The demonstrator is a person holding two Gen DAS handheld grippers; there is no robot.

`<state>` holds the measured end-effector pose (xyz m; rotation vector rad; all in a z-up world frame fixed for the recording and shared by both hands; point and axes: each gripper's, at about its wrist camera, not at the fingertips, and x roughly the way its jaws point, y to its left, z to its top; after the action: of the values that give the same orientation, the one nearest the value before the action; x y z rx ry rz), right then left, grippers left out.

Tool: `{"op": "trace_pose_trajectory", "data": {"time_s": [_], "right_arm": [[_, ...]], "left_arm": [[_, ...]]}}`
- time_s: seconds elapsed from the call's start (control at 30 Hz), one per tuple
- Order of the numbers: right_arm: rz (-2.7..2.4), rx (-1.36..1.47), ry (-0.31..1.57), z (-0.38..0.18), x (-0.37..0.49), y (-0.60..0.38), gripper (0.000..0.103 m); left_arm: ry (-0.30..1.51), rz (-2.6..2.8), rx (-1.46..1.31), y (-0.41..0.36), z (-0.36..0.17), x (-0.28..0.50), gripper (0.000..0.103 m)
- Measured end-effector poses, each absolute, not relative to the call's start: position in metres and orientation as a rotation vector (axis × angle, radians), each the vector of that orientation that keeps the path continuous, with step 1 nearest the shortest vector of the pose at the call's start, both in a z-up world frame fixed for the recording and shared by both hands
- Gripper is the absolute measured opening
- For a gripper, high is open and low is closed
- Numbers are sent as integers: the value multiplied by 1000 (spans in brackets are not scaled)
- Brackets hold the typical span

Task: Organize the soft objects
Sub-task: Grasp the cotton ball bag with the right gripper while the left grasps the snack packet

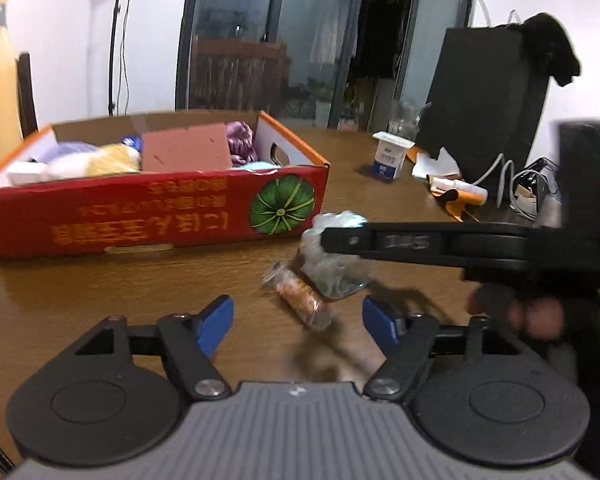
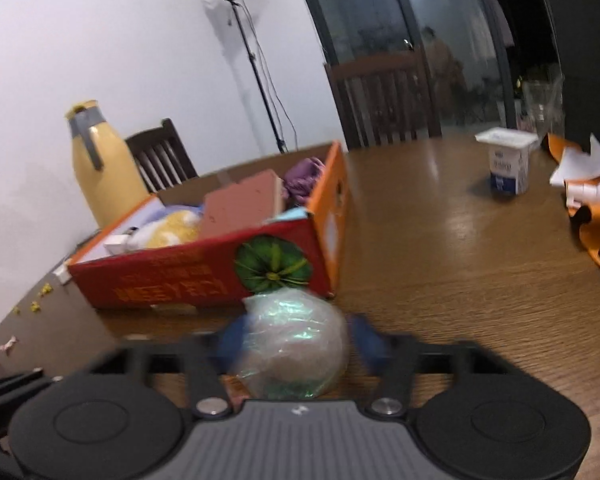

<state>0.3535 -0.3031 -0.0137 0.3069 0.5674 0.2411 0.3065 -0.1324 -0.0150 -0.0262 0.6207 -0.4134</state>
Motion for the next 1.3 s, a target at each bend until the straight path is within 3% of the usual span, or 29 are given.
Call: {"op": "trace_pose_trajectory", "data": {"time_s": [0.1,0.17,0.23,0.57,0.87,1.3], "right_arm": [[192,399,530,-14,350,-327,36],[141,424,499,-15,345,-336,36],[132,434,499,-19,344,-335,36],[190,351,501,-16,344,-317,36],[200,349,499,-17,333,-311,36],[308,276,510,-7,198,-250,36]], "left_arm": [[643,-422,-65,-144,-21,329,62],[642,-427,-62,-149,-25,336,48],[655,-437,-29,-155,-32,342,18],[645,-412,-95,-135,-27,339,13],[585,-327,-136,-70,1,263,13],[504,-247,-195,-15,27,185,13]]}}
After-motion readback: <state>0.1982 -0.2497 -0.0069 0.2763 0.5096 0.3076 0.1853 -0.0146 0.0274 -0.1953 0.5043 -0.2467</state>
